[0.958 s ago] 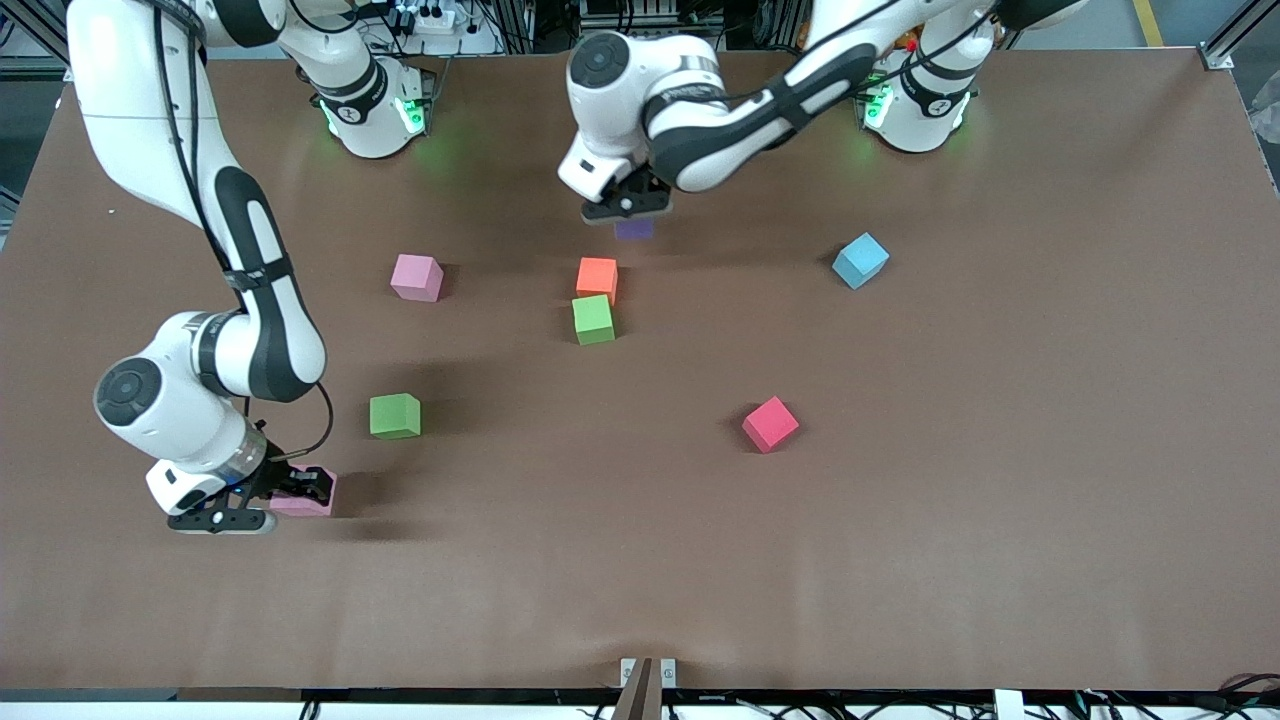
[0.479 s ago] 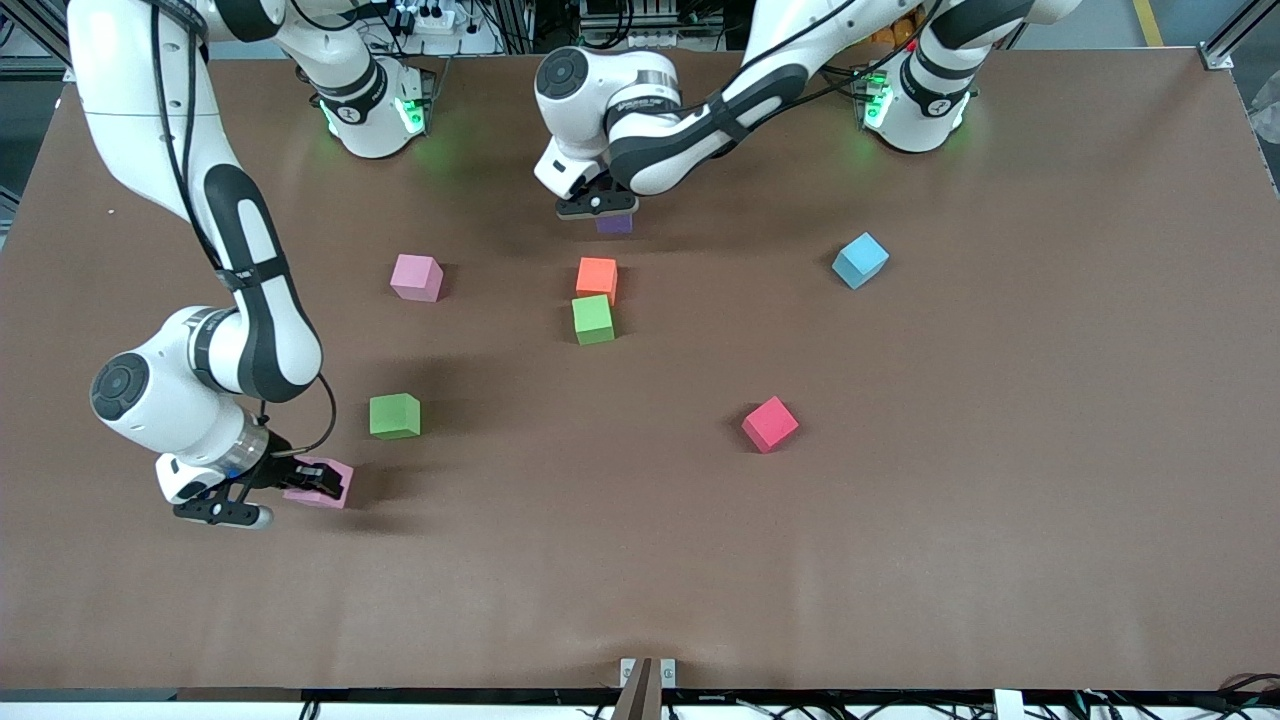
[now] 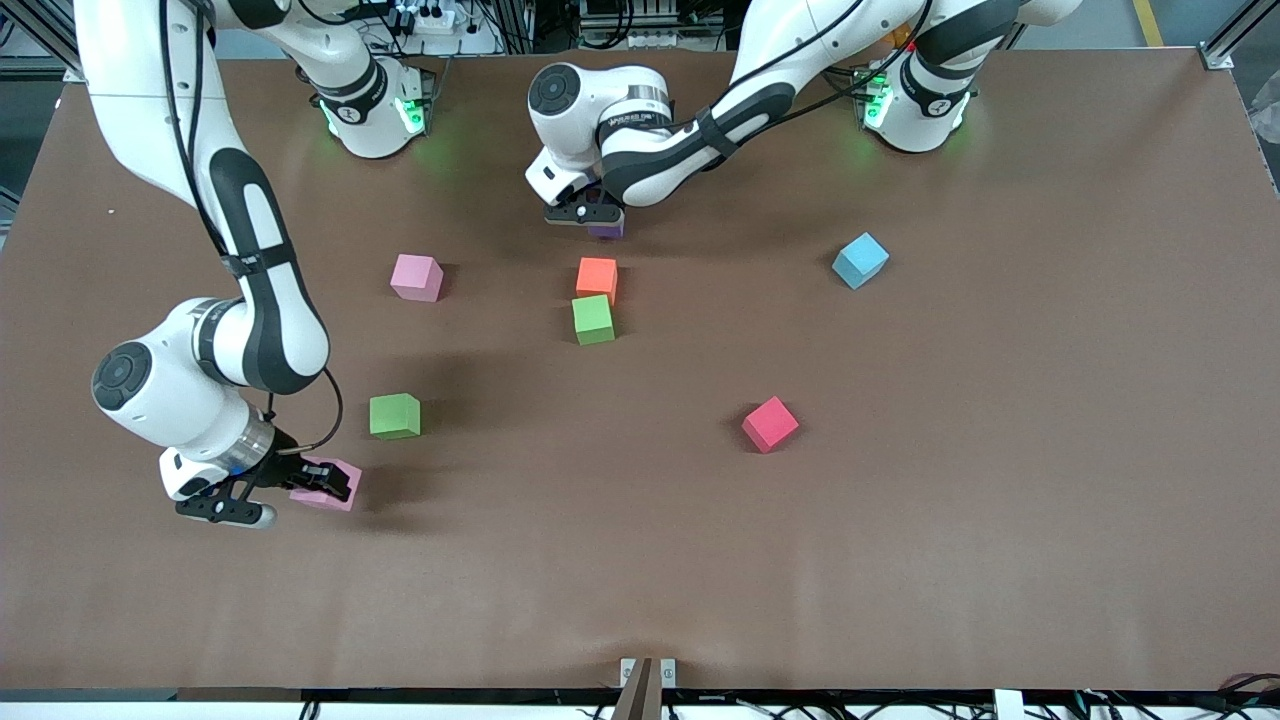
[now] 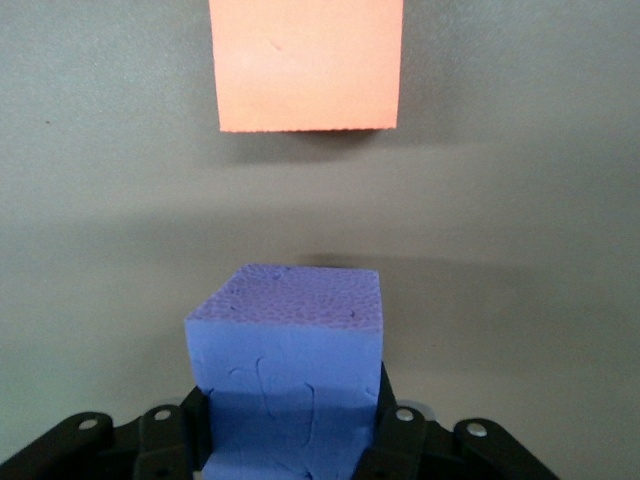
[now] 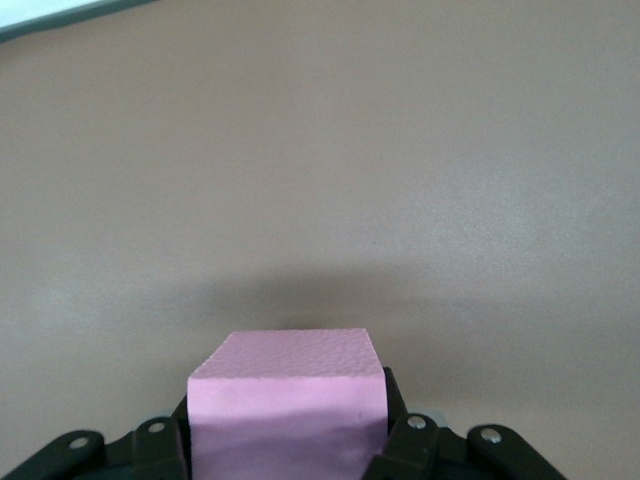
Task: Arrange blocks into number 1
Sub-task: 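Place the purple cube beyond the orange while the right gripper carries pink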
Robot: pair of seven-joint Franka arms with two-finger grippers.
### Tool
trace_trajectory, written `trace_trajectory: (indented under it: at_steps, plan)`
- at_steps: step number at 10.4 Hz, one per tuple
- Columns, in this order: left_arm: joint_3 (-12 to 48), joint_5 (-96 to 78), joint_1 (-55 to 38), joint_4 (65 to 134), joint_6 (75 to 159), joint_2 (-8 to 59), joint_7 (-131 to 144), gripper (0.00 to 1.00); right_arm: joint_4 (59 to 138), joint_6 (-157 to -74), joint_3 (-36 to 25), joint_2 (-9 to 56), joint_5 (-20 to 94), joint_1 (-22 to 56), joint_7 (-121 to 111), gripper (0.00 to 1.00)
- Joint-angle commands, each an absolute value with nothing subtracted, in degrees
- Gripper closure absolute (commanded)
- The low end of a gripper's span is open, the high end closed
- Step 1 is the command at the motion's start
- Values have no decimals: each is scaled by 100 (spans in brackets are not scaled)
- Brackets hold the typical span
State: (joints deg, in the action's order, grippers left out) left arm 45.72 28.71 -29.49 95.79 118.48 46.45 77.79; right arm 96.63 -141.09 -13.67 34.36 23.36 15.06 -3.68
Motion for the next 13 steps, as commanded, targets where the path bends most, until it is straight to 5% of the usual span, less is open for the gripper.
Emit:
trace_trajectory:
  at_steps: [1,13]
  plan:
    - [4255,2804,-3225,9431,11839,4755,7620,100,9861,-13949,-1704,3147,2417,1888,-281,33]
    - [3832,2804,-3507,8912,11927,4975,7321,100,10020,-13790,-1863,2812,1802,2100,-255,35]
